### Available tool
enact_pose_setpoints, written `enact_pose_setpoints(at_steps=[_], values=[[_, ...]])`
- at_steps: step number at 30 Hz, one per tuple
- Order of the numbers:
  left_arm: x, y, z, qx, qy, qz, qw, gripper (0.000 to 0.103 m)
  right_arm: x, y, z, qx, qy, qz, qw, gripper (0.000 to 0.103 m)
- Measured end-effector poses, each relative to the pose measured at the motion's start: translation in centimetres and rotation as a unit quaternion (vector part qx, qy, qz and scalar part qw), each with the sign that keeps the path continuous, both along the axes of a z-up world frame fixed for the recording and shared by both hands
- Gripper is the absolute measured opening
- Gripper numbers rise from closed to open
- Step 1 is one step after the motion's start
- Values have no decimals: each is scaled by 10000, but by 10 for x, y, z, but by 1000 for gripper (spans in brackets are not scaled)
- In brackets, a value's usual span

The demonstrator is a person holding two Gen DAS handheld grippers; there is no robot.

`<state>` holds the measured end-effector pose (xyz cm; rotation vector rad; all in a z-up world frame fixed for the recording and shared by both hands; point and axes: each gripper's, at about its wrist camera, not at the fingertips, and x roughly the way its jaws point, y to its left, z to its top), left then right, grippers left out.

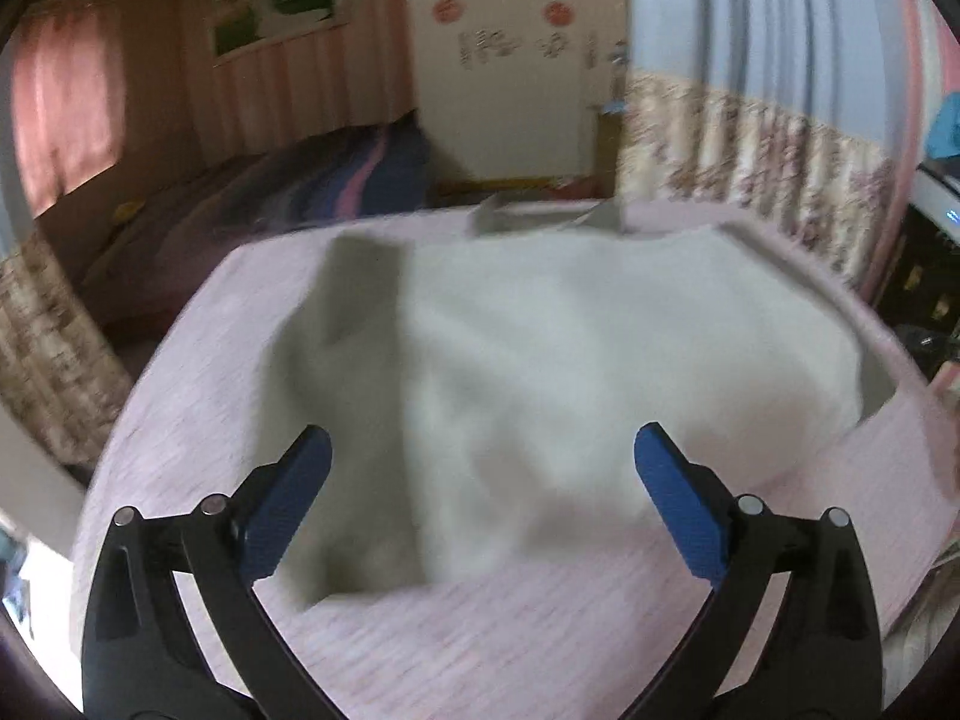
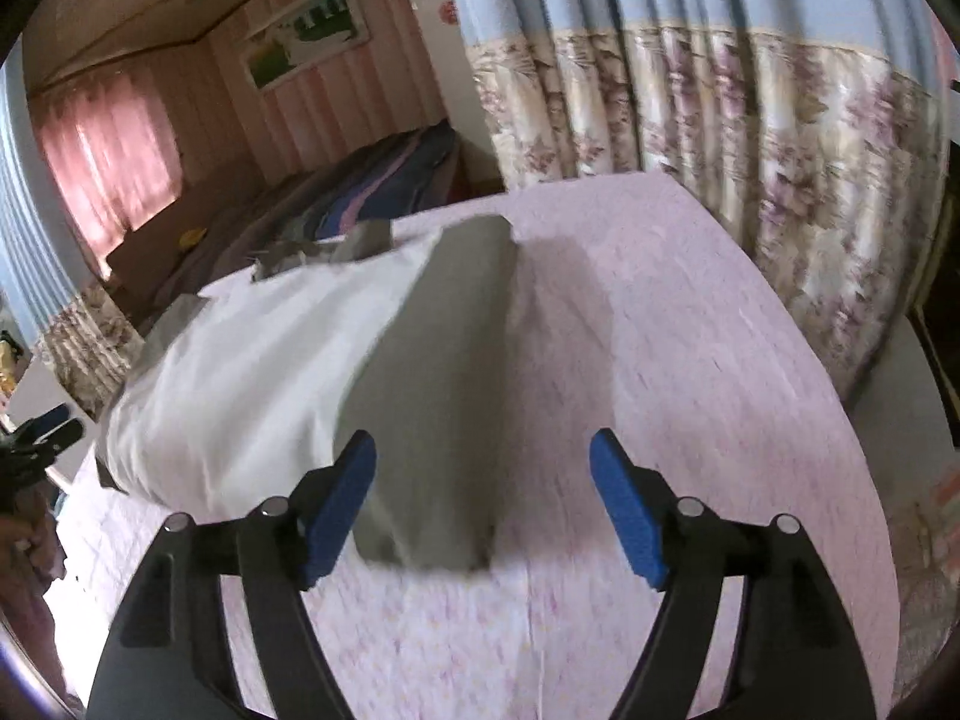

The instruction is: Fold large clothes

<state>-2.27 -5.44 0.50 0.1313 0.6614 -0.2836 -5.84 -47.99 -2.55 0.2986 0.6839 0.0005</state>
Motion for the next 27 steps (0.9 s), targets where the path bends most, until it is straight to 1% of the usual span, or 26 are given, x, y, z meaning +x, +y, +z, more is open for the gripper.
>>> enact_pose_setpoints(at_steps=[3,5,6,8,9,10,11,13,16,19,21,23,24,26,27], values=[[32,-33,3,-166,146,-77,9997,100,40,-3,-1,78,202,175,9996,75],[63,-56,-3,-228,443,-67,9987,100,74,0,-11,-10,529,406,9978,75],[81,-66,-10,-236,634,-99,9977,100,84,3,-16,-131,636,420,9970,75],[105,-80,-26,-60,936,-11,9956,100,104,9,-30,-239,907,517,9942,75],[113,-85,-35,-15,1040,-15,9946,100,115,10,-37,-220,1009,519,9933,75],[122,-91,-48,116,1195,-31,9928,100,122,12,-43,-180,1085,550,9924,75],[130,-91,-60,188,1339,3,9908,100,128,15,-47,-173,1147,612,9914,75],[136,-85,-73,160,1474,25,9889,100,138,22,-51,-208,1202,716,9899,75],[141,-74,-85,149,1591,-14,9872,100,144,32,-52,-237,1279,890,9875,75],[142,-67,-94,97,1580,-16,9874,100,153,37,-55,-96,1351,1044,9853,75],[143,-68,-96,108,1531,18,9881,100,160,36,-58,110,1425,1140,9831,72],[145,-71,-98,129,1476,65,9889,100,162,38,-59,228,1438,1181,9823,68],[144,-71,-99,140,1453,68,9893,100,162,40,-58,225,1438,1208,9819,63],[147,-72,-97,104,1460,73,9892,100,162,44,-56,254,1426,1296,9809,47],[148,-73,-97,88,1455,71,9893,100,163,44,-56,462,1444,1429,9781,34]])
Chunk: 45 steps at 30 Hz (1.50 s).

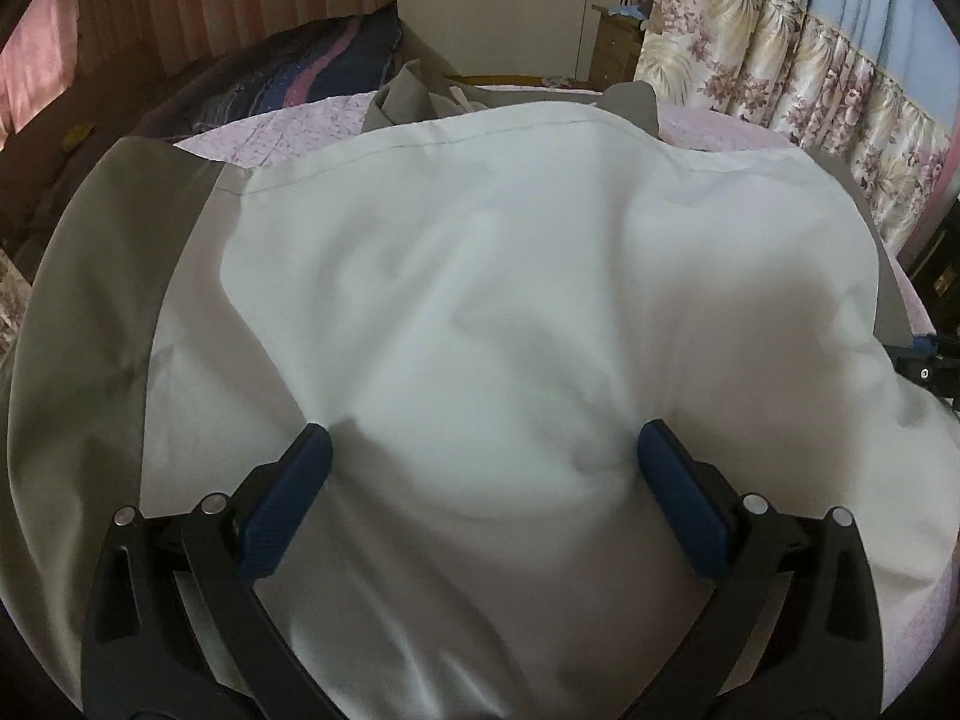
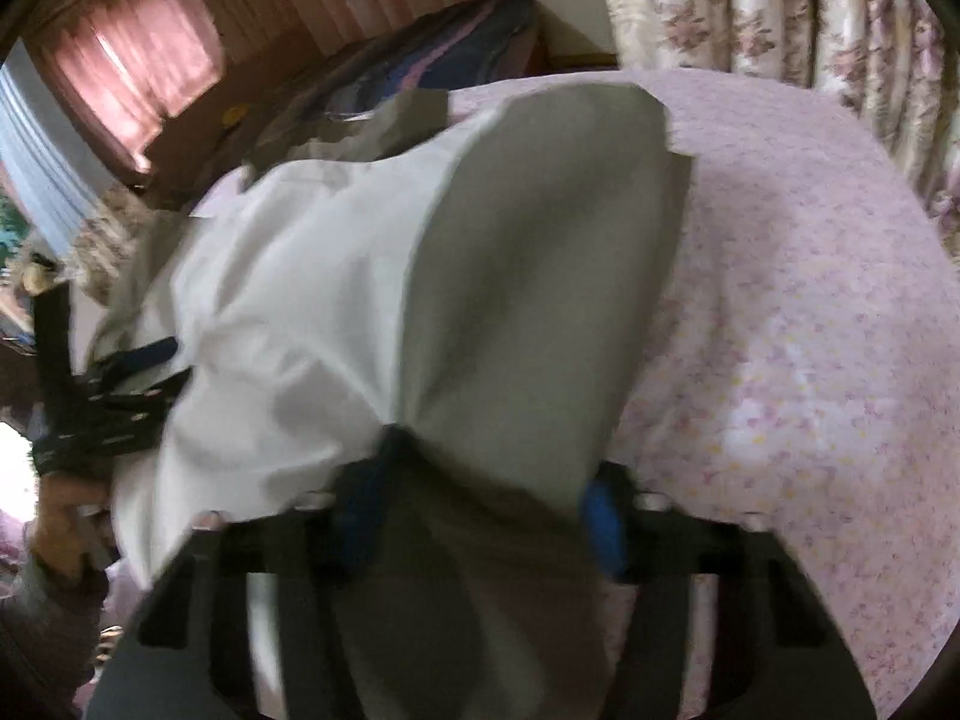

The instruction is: Fold large clothes

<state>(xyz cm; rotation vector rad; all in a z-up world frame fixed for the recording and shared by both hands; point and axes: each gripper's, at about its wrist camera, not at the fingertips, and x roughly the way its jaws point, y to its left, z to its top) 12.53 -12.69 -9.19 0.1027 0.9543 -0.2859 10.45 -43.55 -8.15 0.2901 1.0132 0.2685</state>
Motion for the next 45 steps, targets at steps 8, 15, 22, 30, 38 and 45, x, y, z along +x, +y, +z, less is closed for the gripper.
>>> enact_pose_setpoints(at_steps=[8,15,22,30,38,45], values=[[-6,2,11,-212,-42,-26,9998,100,2,-3,5,231,65,-148,9996,23],[-6,-2,11,-206,-77,-29,9998,100,-1,-13,-1,-308,-3,-425,9986,72],[-3,1,11,-354,-68,18,9993,100,0,1,-7,-91,-69,-418,9991,56],[-4,-10,15,-284,-56,-18,9996,100,-10,6,12,119,-175,-488,9986,13],[12,-14,-1,75,7,28,10000,100,-22,10,74,916,-661,-165,9935,8],[10,-18,-1,232,-238,50,9994,100,-13,67,130,1220,-872,442,9877,8]])
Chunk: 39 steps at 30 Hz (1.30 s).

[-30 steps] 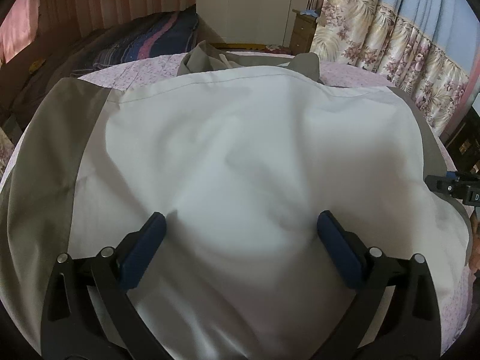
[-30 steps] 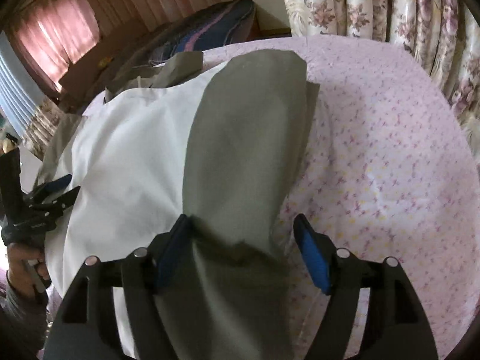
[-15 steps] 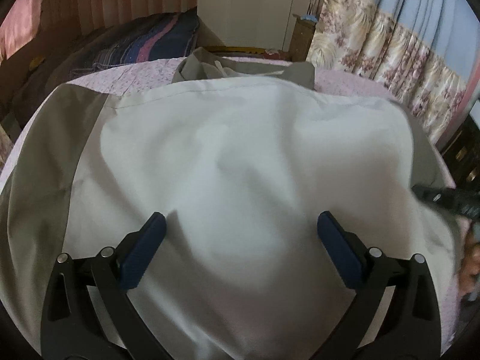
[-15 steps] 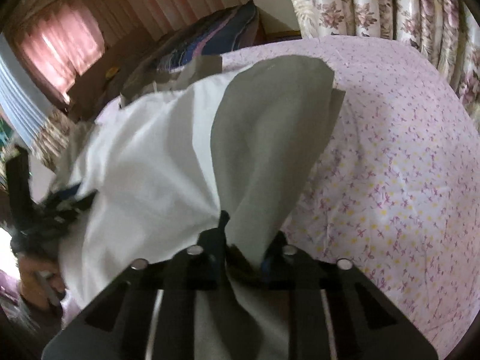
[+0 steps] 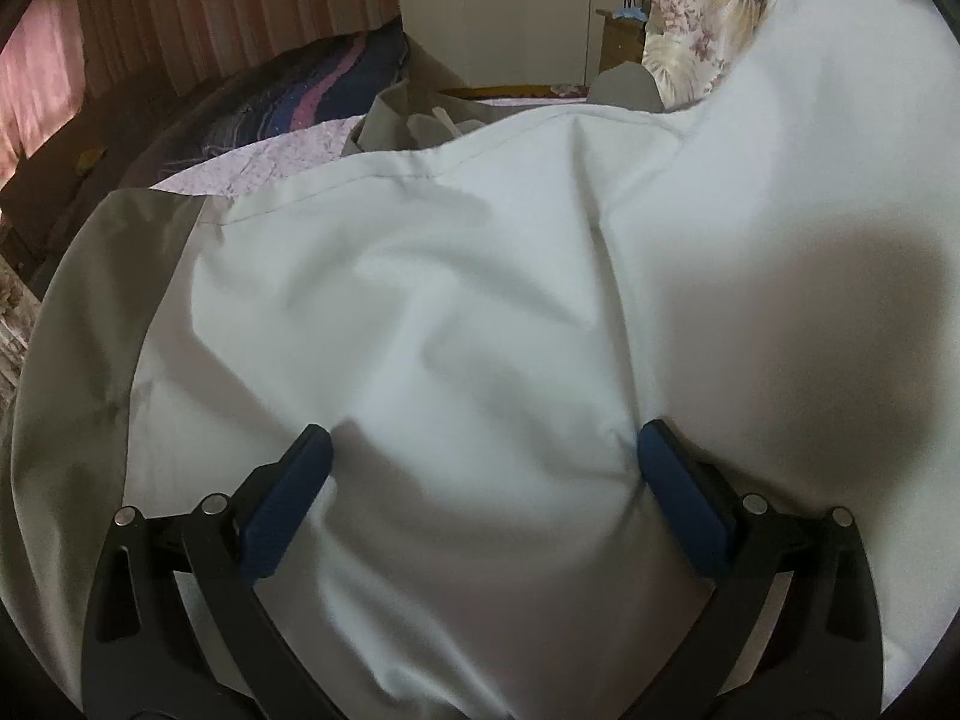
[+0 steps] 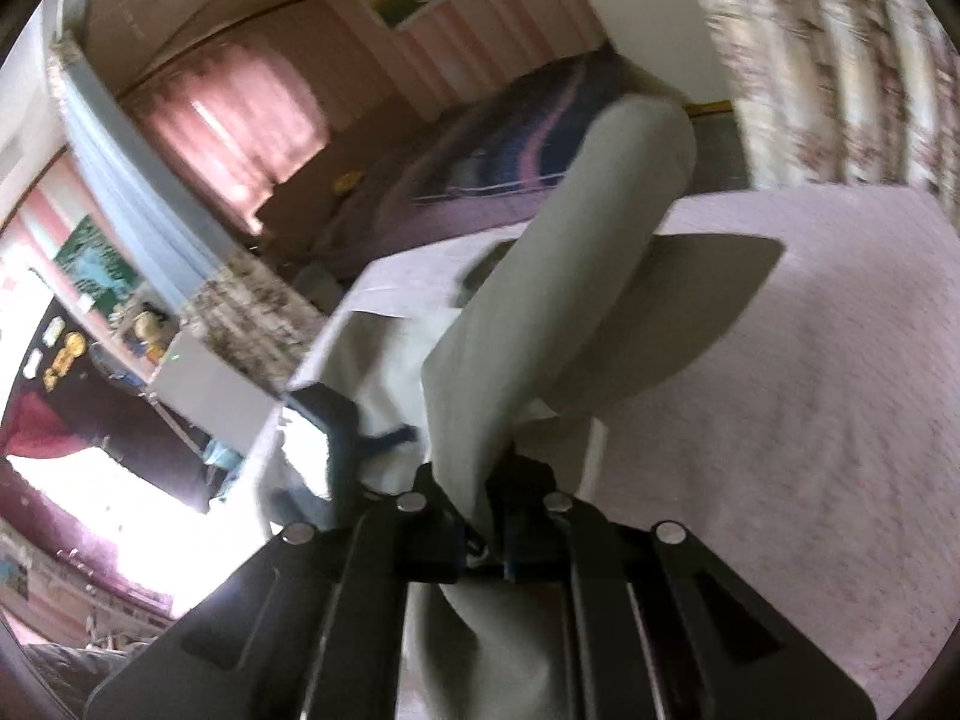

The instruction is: Fold large clothes

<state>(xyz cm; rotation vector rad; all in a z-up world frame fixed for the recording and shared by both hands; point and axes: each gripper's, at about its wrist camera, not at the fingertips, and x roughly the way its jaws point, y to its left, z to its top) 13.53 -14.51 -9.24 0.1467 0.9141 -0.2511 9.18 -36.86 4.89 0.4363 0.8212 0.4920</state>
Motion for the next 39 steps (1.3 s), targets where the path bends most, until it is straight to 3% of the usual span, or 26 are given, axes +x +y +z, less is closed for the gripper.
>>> enact_pose_setpoints(at_steps=[6,12,17,20,22,24,26,28,30,33,34,36,39], values=[[-11,43,24,-383,-126,92,9991,100,16,64,40,-240,-166,251,9993,8],[-31,127,65,-769,-592,571,9936,100,34,151,55,-1020,-361,290,9937,8],[-51,206,81,-753,-789,1068,9883,100,48,230,19,-1446,-333,271,9886,8],[-58,236,72,-588,-681,1305,9874,100,62,278,-31,-1828,-58,269,9828,10],[-60,249,58,-678,-429,1379,9872,100,64,301,-56,-2074,135,291,9777,18],[-64,256,52,-708,-322,1455,9863,100,61,312,-61,-2112,105,218,9771,23],[-71,261,53,-817,-298,1502,9848,100,55,311,-51,-2027,16,206,9790,31],[-80,260,62,-1055,-357,1509,9823,100,37,295,-21,-1520,-217,349,9875,68],[-87,252,80,-1294,-456,1382,9808,100,3,264,21,-1087,-739,319,9908,74],[-100,231,104,-1417,-673,1080,9817,100,-46,207,74,-893,-1610,-142,9828,91],[-105,216,115,-1498,-735,870,9821,100,-57,186,84,-943,-1775,-394,9788,92],[-117,191,126,-1575,-804,527,9828,100,-71,139,92,-1198,-1905,-954,9697,92],[-137,147,134,-1544,-813,62,9846,100,-75,73,76,-1218,-1579,-1469,9688,92]])
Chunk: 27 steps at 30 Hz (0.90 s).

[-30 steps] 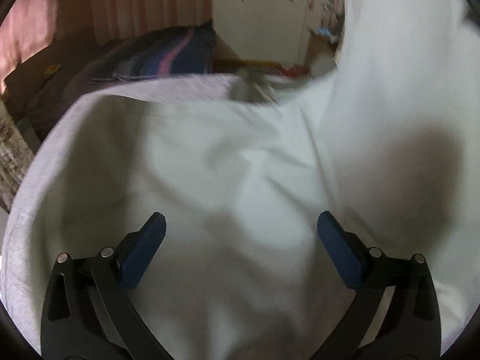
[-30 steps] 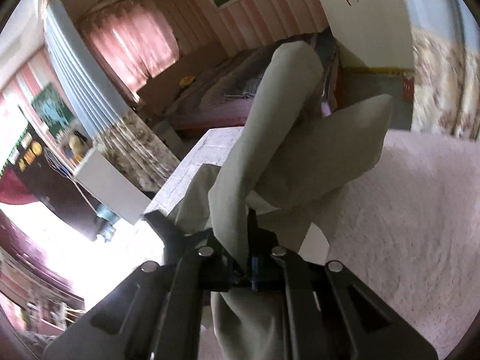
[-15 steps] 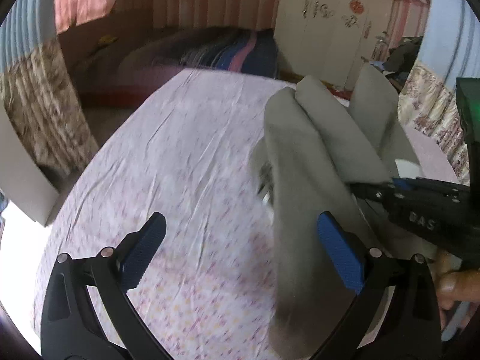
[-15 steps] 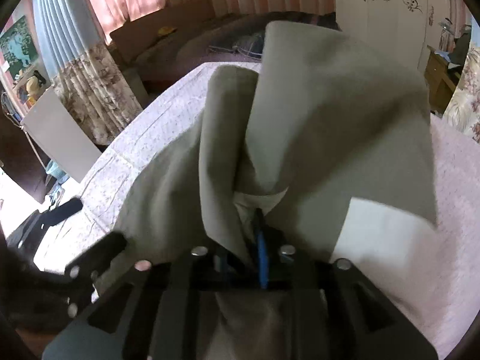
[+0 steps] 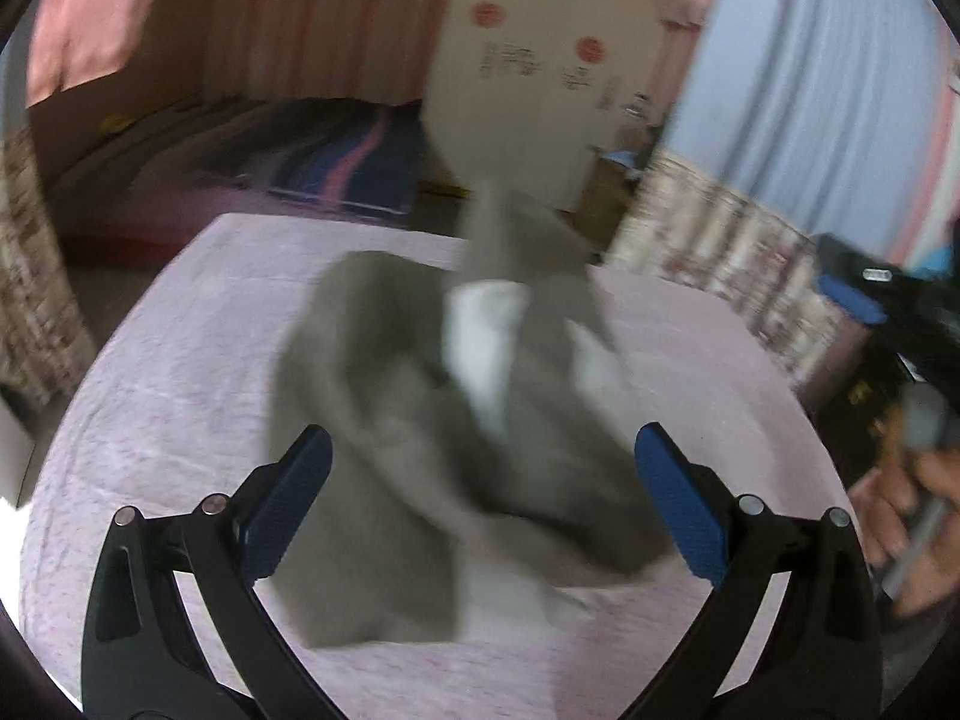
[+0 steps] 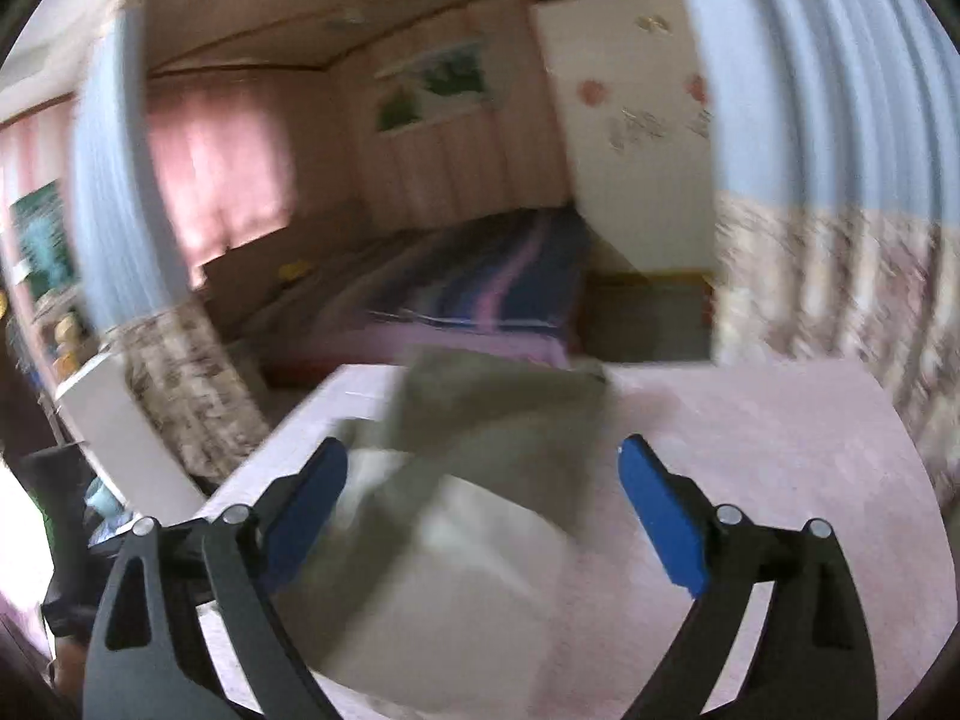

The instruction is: Fold large clothes

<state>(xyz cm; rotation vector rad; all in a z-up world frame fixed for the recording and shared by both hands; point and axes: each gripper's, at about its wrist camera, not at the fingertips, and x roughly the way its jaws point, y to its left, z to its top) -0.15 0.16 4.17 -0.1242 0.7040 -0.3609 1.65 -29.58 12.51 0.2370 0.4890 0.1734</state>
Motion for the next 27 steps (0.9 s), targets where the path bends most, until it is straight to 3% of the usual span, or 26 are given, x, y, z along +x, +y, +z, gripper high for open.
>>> enact_pose_setpoints(at_steps=[2,5,7,9,11,12,16,19,21,24,26,27], values=[[-10,-22,-1,217,-95,-118,9996,100,-2,-25,-16,139,214,-162,9995,92],[-9,-51,-17,909,-191,3,9957,100,-5,-43,-43,210,469,-224,9984,92],[-2,-56,-30,1153,-214,117,9930,91,4,-30,-60,249,656,-129,9974,92],[5,-50,-38,1110,-48,54,9938,31,12,-12,-75,114,802,23,9967,92],[9,-38,-36,891,11,-63,9960,15,14,0,-87,-1,923,201,9955,92],[7,-35,-30,1046,-96,-79,9944,11,14,7,-95,-71,1006,325,9944,92],[-8,-10,5,1454,-595,112,9875,7,17,37,-115,-121,1129,647,9914,92],[-20,19,18,1805,-754,388,9799,7,16,62,-126,-182,1122,934,9891,92],[-16,45,0,1895,-518,629,9785,7,23,81,-139,-298,1201,1145,9857,92],[-1,85,-62,1685,243,827,9819,8,32,98,-160,-266,1345,1378,9809,94],[5,99,-105,1589,490,874,9822,10,36,107,-169,-393,1339,1492,9789,96],[6,99,-112,1582,500,869,9823,10,36,116,-173,-630,1310,1526,9775,98]])
